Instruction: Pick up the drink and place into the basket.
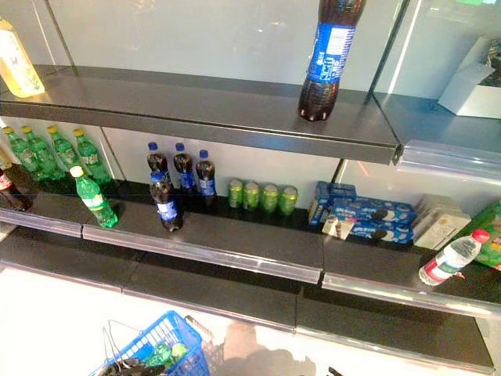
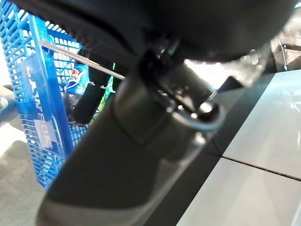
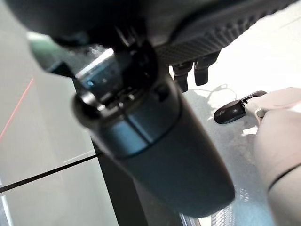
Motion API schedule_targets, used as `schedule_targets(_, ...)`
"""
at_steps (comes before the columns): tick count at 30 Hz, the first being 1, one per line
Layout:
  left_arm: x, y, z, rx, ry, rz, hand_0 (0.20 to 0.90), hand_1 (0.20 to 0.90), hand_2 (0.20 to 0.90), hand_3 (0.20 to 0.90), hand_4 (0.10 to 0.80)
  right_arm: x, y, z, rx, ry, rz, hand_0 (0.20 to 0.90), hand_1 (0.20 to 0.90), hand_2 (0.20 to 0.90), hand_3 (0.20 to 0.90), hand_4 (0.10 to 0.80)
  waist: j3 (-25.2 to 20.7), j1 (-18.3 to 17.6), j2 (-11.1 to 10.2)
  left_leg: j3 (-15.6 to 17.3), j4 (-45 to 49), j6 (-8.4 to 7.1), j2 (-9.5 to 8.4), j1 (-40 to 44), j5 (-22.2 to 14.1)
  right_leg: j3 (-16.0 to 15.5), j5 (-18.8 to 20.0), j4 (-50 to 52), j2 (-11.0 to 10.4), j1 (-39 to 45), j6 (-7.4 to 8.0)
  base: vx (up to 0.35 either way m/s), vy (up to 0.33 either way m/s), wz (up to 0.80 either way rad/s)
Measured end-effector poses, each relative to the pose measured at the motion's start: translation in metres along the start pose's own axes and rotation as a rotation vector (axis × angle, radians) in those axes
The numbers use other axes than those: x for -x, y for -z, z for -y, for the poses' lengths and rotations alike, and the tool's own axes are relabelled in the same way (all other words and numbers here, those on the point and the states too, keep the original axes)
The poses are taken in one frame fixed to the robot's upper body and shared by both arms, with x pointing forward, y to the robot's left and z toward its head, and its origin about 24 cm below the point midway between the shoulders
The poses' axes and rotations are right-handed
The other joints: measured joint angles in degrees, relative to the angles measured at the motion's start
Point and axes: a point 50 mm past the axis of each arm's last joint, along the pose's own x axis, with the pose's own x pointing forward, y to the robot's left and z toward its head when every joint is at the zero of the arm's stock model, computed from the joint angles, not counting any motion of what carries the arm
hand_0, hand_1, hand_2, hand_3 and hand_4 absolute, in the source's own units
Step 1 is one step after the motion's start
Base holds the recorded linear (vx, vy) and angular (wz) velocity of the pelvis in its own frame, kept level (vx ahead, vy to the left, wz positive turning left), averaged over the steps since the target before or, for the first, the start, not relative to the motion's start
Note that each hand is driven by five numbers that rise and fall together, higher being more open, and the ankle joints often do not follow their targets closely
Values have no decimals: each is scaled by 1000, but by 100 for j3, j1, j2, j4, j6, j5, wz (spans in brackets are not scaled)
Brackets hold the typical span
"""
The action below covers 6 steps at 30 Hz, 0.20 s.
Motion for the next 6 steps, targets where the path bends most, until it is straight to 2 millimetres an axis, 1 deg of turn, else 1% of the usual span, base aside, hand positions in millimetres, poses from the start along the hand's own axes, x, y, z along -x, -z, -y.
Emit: schedule_targets(6, 0, 2, 0, -17, 3, -14, 300, 300, 300, 200, 100, 1, 8, 2, 1, 2, -41, 900, 900, 900, 900, 800, -42, -2, 0, 1, 0, -3, 0, 0, -5, 2, -5, 0, 0, -2, -2, 0, 0, 0)
